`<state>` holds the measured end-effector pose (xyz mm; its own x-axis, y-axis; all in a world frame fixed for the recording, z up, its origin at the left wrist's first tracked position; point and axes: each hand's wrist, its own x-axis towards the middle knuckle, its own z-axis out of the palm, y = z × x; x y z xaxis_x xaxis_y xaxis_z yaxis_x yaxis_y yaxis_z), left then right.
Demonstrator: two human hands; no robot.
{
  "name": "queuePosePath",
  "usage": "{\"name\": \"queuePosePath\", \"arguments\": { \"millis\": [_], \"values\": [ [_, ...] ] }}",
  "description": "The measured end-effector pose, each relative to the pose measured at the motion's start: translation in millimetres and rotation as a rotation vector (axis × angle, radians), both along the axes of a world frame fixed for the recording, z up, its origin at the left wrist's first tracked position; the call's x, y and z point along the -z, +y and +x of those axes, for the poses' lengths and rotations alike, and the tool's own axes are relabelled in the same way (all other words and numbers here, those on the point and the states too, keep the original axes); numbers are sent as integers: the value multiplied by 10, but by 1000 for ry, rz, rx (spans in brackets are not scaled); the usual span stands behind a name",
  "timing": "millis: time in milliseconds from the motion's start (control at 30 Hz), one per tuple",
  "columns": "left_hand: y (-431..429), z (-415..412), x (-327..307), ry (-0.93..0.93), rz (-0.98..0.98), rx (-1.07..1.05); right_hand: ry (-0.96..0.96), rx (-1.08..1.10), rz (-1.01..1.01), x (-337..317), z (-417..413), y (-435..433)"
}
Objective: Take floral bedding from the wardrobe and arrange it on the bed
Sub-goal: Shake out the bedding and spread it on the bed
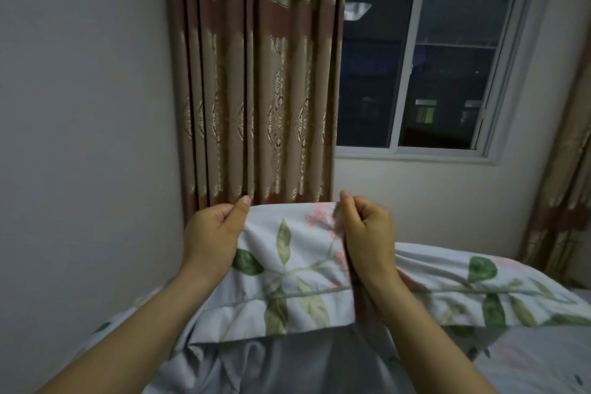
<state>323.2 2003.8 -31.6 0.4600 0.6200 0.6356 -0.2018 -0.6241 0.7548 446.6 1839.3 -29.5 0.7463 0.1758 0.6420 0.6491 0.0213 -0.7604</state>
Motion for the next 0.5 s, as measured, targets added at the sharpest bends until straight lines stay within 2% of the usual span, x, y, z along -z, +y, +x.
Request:
{"name": "queuePosePath", "arguments": {
  "millis": [167,500],
  "values": [
    [431,861,30,-27,-17,14,-42,50,-4,-9,803,407],
    [1574,2570,56,-53,12,121,9,149,-4,12,2266,1393]
  ]
}}
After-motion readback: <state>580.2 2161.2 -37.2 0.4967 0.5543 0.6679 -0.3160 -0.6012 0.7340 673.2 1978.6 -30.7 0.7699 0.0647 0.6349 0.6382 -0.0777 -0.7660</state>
